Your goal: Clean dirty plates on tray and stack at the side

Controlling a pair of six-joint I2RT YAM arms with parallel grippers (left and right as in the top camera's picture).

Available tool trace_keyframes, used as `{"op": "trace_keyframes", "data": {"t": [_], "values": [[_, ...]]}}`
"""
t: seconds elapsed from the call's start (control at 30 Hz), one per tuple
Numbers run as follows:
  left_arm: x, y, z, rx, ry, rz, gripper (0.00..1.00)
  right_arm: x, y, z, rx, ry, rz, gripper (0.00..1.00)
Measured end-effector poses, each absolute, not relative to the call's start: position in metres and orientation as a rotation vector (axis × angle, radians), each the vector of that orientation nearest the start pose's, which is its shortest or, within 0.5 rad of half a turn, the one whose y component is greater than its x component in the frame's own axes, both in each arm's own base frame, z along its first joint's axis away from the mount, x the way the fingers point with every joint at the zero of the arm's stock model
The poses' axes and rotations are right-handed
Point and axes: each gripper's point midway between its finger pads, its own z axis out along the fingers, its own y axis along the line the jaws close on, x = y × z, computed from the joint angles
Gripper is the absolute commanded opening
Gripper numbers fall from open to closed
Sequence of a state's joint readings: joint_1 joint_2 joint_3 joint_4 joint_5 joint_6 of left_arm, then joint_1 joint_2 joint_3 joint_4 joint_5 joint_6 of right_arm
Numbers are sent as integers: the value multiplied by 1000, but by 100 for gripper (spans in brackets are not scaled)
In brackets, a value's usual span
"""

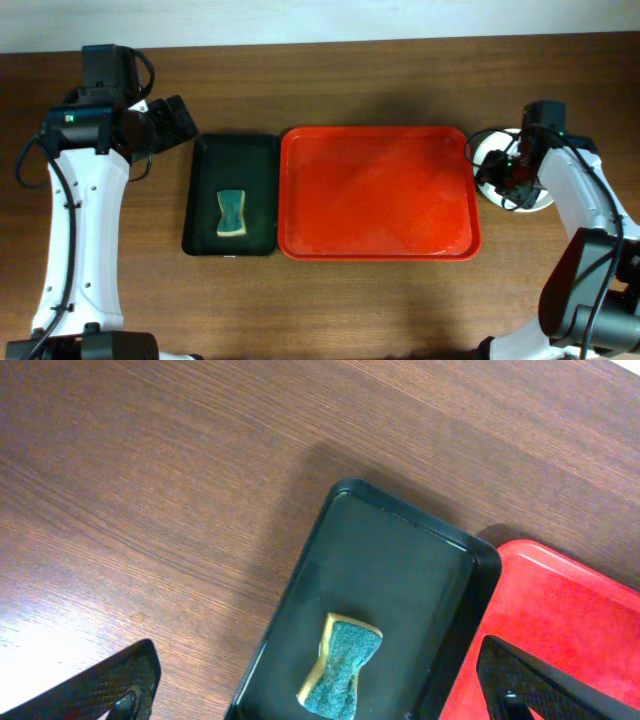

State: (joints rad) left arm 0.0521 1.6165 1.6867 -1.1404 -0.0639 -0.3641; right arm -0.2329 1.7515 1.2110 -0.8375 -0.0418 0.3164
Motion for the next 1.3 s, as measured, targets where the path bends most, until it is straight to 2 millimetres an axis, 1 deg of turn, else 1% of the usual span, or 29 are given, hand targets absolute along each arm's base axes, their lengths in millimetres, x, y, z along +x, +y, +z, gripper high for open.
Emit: {"op": "trace_keyframes", "data": {"t": [0.17,0.23,0.27,0.3,0.33,0.37,0.47,0.5,0.67,1.3], "values": [[389,31,239,-566,2576,-22,99,342,-57,57,725,2896,157,73],[389,31,239,-566,2576,-22,99,342,-49,57,647,2919,179,72],[389,31,239,-566,2576,-21,99,343,-42,57,548,2937,189,73],[389,31,239,-566,2576,-22,99,344,-34,57,489,2948,193,73],[389,31,239,-566,2576,-22,99,344,-28,57,426,2957,194,76],[389,31,239,-566,2576,-22,99,345,-24,57,375,2963,194,99],[389,31,239,-566,2576,-22,99,345,-2,57,196,2980,199,98],[389,31,239,-566,2576,-22,99,345,2,57,166,2982,199,98],[389,31,239,-566,2576,-22,99,345,5,57,126,2983,198,98],[389,31,239,-566,2576,-22,99,345,7,56,113,2988,199,98]]}}
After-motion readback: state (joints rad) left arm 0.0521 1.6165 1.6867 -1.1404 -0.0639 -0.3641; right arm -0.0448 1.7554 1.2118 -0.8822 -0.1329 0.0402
